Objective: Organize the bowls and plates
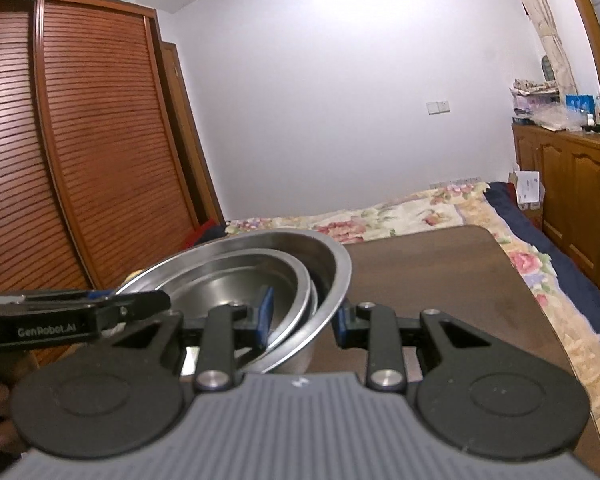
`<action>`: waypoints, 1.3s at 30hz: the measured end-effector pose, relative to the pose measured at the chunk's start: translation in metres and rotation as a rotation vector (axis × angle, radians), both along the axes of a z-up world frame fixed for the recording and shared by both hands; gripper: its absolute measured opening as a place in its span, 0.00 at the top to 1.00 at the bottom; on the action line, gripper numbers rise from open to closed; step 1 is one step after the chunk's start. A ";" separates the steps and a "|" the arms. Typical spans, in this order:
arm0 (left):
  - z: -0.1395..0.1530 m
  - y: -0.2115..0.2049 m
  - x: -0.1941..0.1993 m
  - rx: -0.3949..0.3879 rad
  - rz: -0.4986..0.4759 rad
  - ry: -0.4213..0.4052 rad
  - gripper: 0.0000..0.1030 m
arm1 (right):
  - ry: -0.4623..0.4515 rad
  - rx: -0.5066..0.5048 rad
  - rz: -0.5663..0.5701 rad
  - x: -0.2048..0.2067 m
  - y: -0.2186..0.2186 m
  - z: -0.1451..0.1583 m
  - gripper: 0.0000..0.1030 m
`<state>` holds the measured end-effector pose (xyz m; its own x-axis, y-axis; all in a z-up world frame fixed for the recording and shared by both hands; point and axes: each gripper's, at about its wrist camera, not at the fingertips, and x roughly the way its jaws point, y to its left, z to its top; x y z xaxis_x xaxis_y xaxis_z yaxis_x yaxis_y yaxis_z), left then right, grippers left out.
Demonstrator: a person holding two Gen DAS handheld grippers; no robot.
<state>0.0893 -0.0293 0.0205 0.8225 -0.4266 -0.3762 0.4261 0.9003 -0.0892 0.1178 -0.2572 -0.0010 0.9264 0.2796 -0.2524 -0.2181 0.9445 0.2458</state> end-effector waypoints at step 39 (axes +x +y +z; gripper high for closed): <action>-0.026 0.113 -0.009 -0.010 0.143 0.062 0.66 | 0.062 -0.093 0.180 0.014 0.102 -0.008 0.69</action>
<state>0.0804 0.0841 -0.0058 0.8505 -0.3104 -0.4246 0.2866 0.9504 -0.1206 0.1322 -0.1550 -0.0095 0.8456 0.4119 -0.3395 -0.3725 0.9109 0.1774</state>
